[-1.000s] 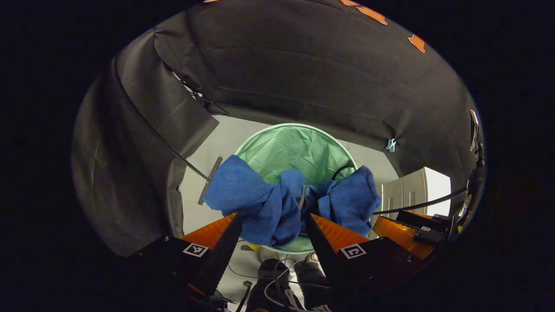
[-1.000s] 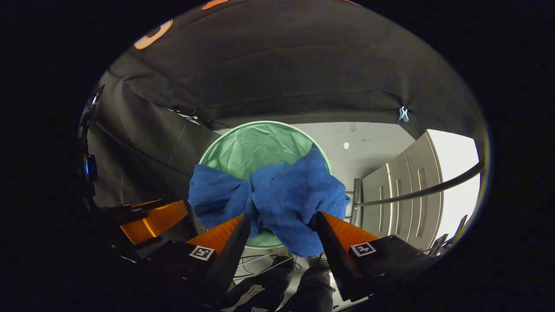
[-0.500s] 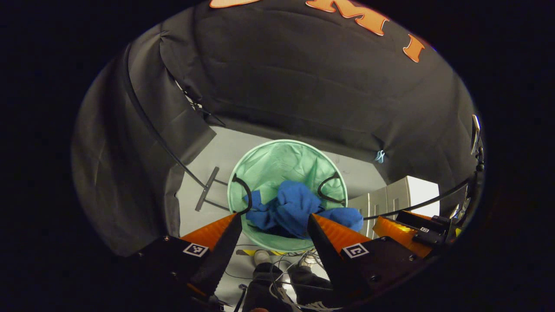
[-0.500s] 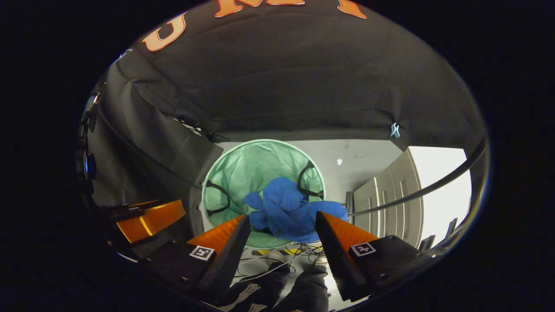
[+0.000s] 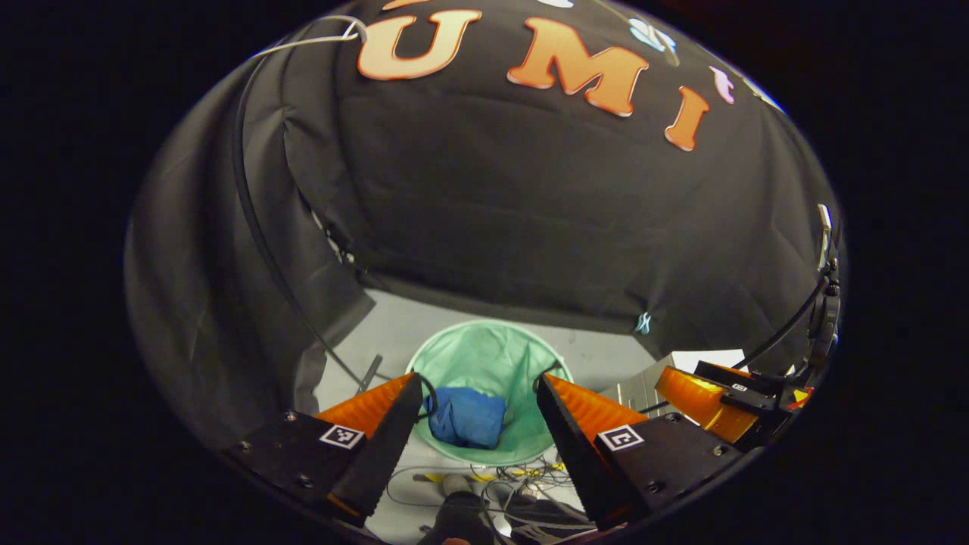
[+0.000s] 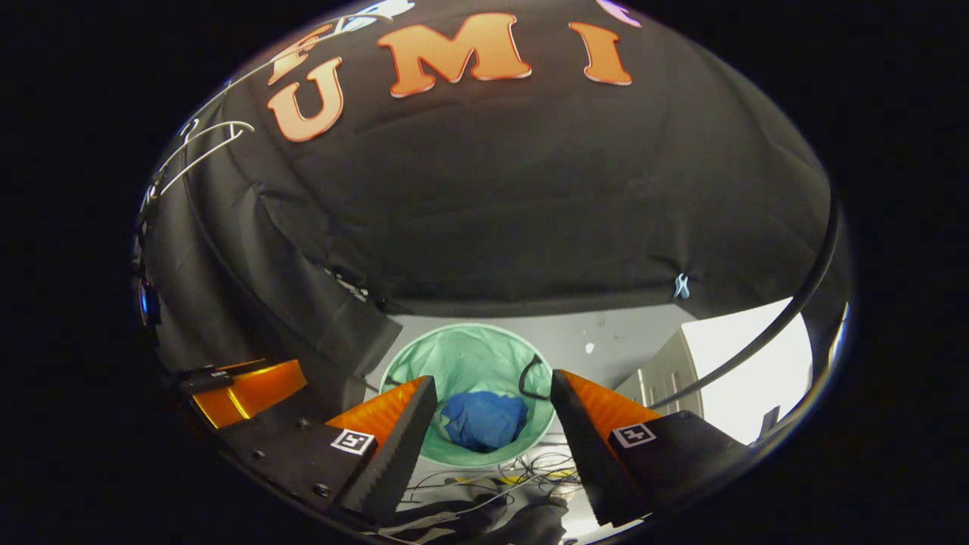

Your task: Grasp the clothes on the hanger with both hands and then place them into the laundry hamper below.

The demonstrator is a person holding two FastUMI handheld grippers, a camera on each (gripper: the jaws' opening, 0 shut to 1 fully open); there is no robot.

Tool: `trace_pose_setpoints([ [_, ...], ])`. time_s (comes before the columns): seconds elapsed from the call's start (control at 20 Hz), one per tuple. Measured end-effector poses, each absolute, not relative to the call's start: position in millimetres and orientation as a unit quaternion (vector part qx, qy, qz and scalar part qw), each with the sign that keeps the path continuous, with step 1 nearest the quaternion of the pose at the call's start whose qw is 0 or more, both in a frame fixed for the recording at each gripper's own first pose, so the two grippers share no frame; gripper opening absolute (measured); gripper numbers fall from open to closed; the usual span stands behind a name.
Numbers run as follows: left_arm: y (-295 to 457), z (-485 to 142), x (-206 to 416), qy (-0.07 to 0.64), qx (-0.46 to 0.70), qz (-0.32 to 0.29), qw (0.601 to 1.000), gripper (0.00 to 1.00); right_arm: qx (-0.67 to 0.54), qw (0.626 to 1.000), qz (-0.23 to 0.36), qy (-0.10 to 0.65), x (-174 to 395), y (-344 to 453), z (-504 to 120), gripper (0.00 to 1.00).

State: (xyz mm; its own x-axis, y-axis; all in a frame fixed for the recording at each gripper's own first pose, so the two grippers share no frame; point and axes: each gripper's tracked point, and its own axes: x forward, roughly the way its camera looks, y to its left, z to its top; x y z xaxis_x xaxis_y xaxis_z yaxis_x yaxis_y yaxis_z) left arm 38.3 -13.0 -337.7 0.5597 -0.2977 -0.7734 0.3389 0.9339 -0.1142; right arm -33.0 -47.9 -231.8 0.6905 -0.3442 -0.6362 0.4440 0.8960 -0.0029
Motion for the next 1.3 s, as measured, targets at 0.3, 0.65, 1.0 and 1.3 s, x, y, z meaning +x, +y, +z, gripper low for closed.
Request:
trace_pose_setpoints([
  [0.3,-33,-237,41,0.335,0.011,-0.228,0.914,0.97,0.042,0.944,-0.233,0.23,-36,-48,-137,0.98],
  [0.65,-53,-163,54,0.26,-0.011,-0.235,0.936,0.96,-0.008,0.965,-0.228,0.129,-31,-45,-24,0.98],
  [1.0,-62,-90,61,0.185,-0.041,-0.256,0.948,0.96,-0.047,0.972,-0.222,0.06,-52,-18,52,0.89],
  [1.3,-58,-36,65,0.113,-0.062,-0.249,0.96,0.92,-0.048,0.978,-0.202,0.016,-65,5,83,0.98],
])
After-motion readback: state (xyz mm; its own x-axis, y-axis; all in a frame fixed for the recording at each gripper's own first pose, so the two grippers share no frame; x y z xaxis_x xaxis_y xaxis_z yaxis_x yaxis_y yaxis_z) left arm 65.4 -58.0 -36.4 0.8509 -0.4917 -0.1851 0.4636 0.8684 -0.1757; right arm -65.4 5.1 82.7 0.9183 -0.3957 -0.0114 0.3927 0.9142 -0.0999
